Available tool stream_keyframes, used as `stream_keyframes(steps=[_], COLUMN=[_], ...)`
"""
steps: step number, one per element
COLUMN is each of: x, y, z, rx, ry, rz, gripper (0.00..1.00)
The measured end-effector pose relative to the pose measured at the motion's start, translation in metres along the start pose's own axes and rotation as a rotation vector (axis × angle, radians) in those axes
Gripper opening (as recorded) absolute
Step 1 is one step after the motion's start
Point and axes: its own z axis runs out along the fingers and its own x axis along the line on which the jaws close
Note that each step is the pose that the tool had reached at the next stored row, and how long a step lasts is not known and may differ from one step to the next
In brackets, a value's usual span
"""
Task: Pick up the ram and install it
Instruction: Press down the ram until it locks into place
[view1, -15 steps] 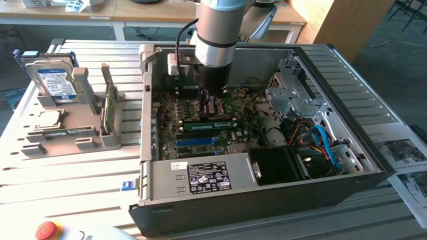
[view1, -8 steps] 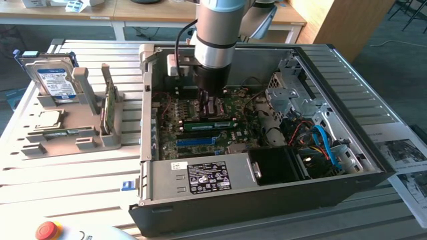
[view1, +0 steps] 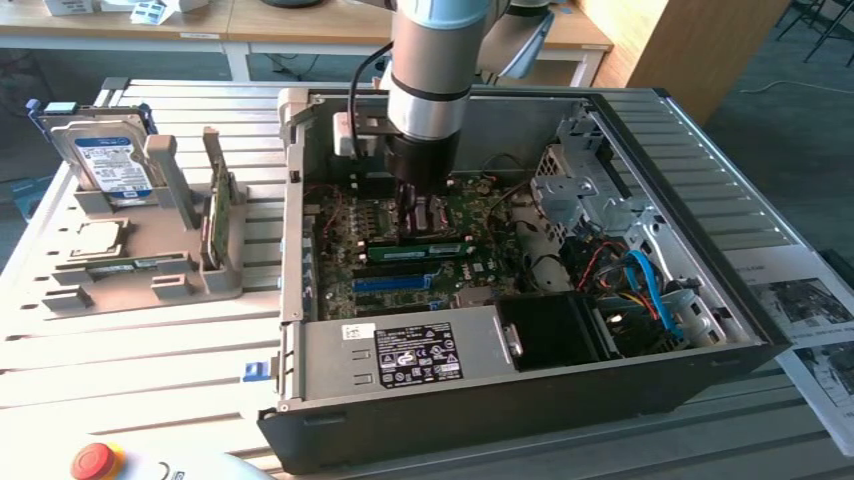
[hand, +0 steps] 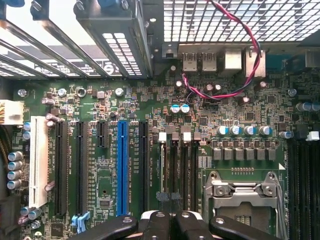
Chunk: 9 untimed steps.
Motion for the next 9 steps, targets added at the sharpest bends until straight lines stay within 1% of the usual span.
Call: stream_keyframes(steps=[9], x=[0.0], y=[0.0006], z=[0.0019], rx=[0.0014], ry=[0.0003], rz=[0.0], gripper=[0.11])
